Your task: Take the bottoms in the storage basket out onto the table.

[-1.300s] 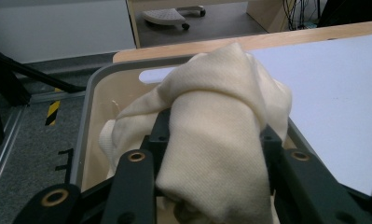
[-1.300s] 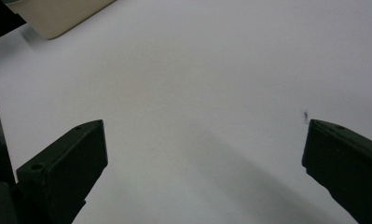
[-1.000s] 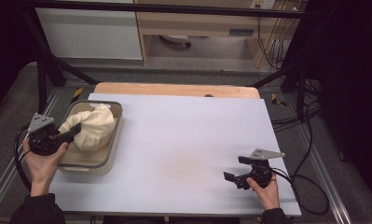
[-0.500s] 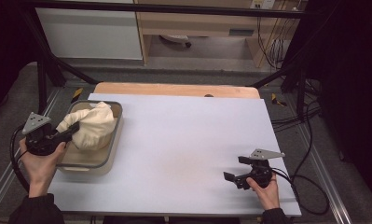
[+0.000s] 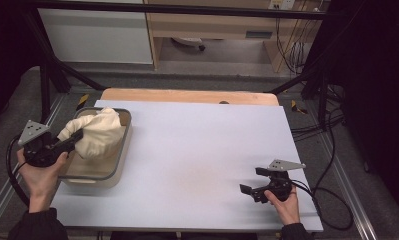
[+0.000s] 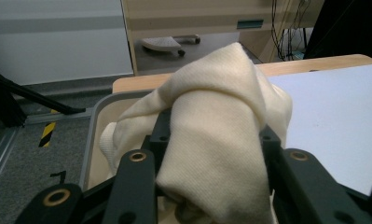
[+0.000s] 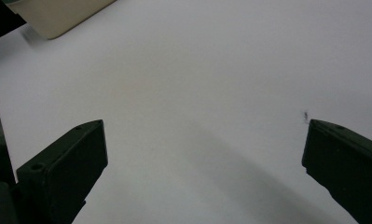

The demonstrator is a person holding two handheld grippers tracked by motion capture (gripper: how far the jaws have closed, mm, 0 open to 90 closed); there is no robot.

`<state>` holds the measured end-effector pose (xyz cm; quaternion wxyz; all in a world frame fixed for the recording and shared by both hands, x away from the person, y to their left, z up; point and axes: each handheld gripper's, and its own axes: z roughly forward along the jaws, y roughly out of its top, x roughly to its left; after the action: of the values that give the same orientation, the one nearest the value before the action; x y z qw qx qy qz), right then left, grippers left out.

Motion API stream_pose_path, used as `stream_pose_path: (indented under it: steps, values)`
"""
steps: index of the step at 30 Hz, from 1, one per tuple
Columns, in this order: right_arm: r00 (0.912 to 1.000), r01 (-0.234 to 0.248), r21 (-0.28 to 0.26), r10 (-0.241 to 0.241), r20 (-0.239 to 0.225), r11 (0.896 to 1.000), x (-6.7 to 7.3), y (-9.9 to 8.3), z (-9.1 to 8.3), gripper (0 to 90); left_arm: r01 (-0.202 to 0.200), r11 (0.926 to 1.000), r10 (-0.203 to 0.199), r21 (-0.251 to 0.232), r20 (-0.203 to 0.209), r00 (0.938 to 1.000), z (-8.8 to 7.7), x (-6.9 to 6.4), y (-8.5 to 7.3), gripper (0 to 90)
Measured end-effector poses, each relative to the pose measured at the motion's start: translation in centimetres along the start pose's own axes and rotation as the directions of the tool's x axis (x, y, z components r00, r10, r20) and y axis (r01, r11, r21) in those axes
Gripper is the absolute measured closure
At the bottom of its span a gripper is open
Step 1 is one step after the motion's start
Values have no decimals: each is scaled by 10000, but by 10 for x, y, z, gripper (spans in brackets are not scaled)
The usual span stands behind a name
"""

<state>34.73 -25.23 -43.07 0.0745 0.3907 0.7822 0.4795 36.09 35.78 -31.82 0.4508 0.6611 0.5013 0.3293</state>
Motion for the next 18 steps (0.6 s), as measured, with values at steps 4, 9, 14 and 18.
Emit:
stream_pose_path:
  steps: [4, 9, 14, 18]
  values:
    - [10000, -6, 2, 6, 1, 10000, 0, 0, 0, 6, 23, 9999, -23, -97, 17, 10000, -2, 0, 1, 619]
    - [10000, 1, -4, -1, 1, 10000, 0, 0, 0, 6, 94, 9997, -92, -244, 58, 9999, -5, -1, 2, 619]
    - [10000, -1, 9, 1, 19, 10000, 0, 0, 0, 6, 74, 9991, -74, -423, -6, 10000, -7, -3, 4, 619]
    - [10000, 0, 9, 0, 18, 10000, 0, 0, 0, 6, 48, 9986, -49, -531, -5, 10000, -10, -3, 7, 619]
